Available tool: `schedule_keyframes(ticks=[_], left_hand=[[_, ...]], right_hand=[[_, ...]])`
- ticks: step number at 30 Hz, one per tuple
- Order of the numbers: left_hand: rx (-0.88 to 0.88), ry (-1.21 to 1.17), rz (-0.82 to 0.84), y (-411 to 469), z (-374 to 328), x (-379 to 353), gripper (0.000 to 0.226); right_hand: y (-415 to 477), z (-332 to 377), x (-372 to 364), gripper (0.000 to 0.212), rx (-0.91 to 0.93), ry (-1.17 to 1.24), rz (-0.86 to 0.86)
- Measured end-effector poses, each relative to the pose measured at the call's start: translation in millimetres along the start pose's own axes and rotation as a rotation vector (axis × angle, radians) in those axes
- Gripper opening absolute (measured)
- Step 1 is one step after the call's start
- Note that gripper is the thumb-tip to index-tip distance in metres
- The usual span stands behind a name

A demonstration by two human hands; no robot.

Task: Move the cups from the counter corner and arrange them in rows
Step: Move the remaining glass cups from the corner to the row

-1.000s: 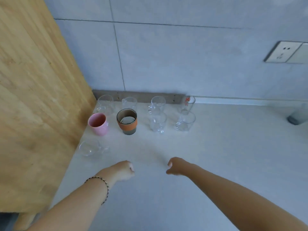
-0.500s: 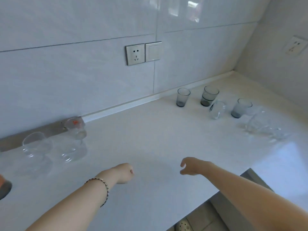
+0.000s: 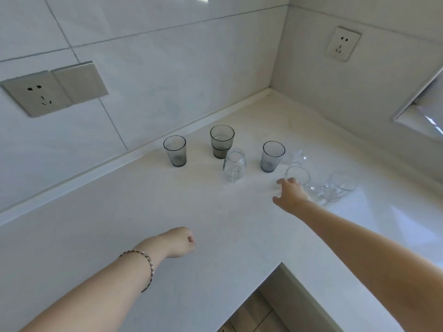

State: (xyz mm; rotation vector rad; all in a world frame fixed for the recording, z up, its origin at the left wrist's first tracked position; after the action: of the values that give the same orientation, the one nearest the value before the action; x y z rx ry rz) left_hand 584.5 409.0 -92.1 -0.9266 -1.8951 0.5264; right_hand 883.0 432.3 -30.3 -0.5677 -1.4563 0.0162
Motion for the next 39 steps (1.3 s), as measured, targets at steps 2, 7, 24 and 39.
schedule_keyframes(ticks=[2, 7, 24, 39], left_hand=[[0.004, 0.027, 0.011, 15, -8, -1, 0.031], [0.021, 0.059, 0.037, 36, -12, 0, 0.032], [0.152, -0.163, 0.007, 0, 68, -14, 0.013], [0.354, -0.476, -0.205, -225, 343, -33, 0.027]], right_hand=[[24, -23, 12, 0.068, -0.082, 0.013, -0.036], [62, -58, -1, 0.088, -0.192, 0.013, 0.013], [35, 13, -20, 0.096, -0.018, 0.101, -0.048], [-209, 389, -114, 0.089, 0.727, -0.160, 0.066]])
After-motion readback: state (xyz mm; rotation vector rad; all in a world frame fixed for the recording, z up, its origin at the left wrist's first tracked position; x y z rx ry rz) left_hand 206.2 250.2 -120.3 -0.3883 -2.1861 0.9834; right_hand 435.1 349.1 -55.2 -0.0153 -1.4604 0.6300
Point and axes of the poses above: each hand's wrist, its own y-axis towards the middle knuckle, its own x-axis out of the back of the hand, z = x × y, the point moved 8 cm from there along y, towards the middle knuckle, and after that the axes turned 13 degrees about -y, right-handed, at the moved point
